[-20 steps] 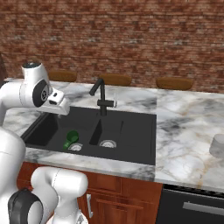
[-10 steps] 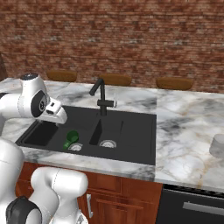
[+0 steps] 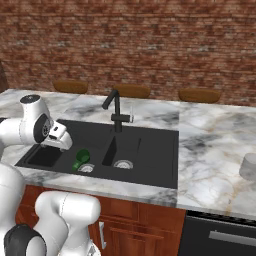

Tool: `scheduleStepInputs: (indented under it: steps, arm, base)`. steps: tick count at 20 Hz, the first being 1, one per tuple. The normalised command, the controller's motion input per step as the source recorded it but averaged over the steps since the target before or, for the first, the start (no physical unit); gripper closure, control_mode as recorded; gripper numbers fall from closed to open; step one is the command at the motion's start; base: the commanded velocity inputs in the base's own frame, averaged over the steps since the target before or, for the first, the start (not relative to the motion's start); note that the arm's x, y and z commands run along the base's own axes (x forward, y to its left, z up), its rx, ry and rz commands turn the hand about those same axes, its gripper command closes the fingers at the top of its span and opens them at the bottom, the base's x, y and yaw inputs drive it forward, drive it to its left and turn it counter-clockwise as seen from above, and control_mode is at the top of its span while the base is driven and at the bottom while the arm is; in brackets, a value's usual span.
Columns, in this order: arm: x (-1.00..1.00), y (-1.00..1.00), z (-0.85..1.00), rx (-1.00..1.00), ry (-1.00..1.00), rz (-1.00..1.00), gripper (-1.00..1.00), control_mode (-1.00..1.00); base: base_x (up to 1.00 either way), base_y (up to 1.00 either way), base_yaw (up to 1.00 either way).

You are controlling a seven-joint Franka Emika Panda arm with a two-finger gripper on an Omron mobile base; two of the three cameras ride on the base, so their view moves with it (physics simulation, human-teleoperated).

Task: Move any existing items from the left basin to the right basin for drying. Then move the glass cup from the counter to the left basin of the sink for washing.

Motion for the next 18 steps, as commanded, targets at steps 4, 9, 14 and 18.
scheduleStepInputs:
  steps: [4, 9, 14, 18]
  arm:
    - [0.28, 0.19, -0.28, 0.0, 0.05, -0.03, -1.0, -1.0]
    - [0.41, 0.14, -0.26, 0.0, 0.05, -0.01, -1.0, -1.0]
    - [0.54, 0.14, -0.25, 0.0, 0.07, 0.0, -1.0, -1.0]
    - [0.53, 0.13, -0.26, 0.0, 0.07, 0.0, -1.0, -1.0]
  base:
    - [0.0, 0.0, 0.0]
    - [0.0, 0.0, 0.0]
    - [0.0, 0.0, 0.0]
    - [0.0, 0.0, 0.0]
